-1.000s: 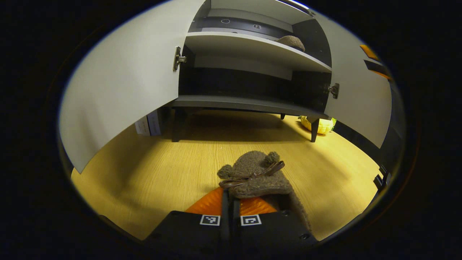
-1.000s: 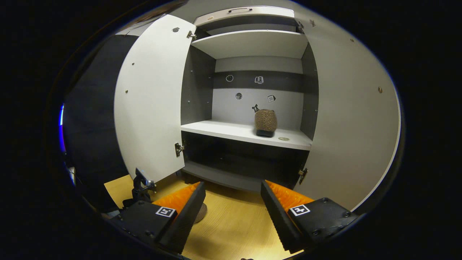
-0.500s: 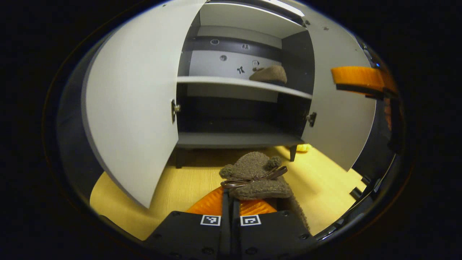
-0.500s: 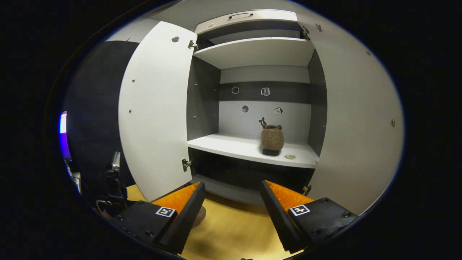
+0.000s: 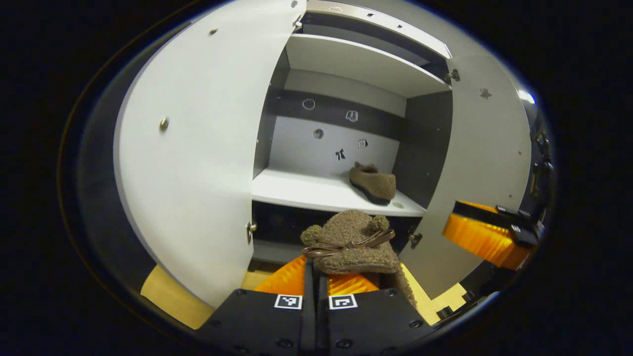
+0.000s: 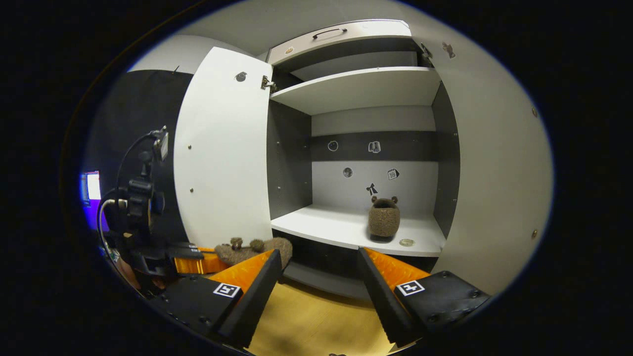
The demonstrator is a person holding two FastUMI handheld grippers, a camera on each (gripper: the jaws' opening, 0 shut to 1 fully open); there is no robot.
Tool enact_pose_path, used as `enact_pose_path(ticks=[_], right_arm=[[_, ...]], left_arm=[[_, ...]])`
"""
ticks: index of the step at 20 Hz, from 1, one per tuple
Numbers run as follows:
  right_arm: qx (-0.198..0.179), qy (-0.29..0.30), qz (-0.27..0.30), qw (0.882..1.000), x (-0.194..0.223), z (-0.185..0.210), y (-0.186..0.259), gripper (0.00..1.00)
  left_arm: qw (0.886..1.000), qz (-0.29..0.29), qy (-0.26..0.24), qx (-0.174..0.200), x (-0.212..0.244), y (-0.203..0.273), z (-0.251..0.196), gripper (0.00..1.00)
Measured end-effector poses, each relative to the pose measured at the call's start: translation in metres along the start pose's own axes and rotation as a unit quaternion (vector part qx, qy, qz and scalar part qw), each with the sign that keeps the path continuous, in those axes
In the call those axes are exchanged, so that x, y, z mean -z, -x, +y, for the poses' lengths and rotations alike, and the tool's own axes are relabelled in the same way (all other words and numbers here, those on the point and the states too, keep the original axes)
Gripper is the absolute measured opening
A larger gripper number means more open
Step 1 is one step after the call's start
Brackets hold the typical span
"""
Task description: Grab one shoe with the right hand and put it into the shoe cabinet, grab the other shoe with the left hand and put it into the shoe cabinet; then close the right door with the right hand and the left door with the left hand.
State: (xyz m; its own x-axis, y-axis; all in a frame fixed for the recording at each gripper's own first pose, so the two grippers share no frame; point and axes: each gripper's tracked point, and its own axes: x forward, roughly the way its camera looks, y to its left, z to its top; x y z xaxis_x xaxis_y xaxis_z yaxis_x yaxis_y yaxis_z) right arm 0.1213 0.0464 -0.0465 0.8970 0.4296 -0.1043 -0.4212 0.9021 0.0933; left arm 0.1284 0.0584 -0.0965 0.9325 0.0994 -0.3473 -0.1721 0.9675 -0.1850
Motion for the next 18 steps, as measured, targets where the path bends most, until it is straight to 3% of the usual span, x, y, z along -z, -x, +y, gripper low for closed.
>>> enact_pose_path(ticks=[5,13,18], right_arm=[[-0.021,-0.044,-0.023,0.999,-0.026,0.002,0.001,0.98],[-0.044,-0.018,-0.054,0.997,-0.053,0.007,-0.004,0.98],[-0.061,-0.008,-0.044,0.997,-0.047,0.013,-0.009,0.98]], left_arm=[[0.999,-0.034,-0.036,-0.017,-0.067,-0.046,-0.005,0.06],[0.996,-0.055,-0.064,-0.006,-0.147,-0.151,-0.011,0.05],[0.997,-0.036,-0.07,-0.001,-0.163,-0.227,-0.006,0.05]])
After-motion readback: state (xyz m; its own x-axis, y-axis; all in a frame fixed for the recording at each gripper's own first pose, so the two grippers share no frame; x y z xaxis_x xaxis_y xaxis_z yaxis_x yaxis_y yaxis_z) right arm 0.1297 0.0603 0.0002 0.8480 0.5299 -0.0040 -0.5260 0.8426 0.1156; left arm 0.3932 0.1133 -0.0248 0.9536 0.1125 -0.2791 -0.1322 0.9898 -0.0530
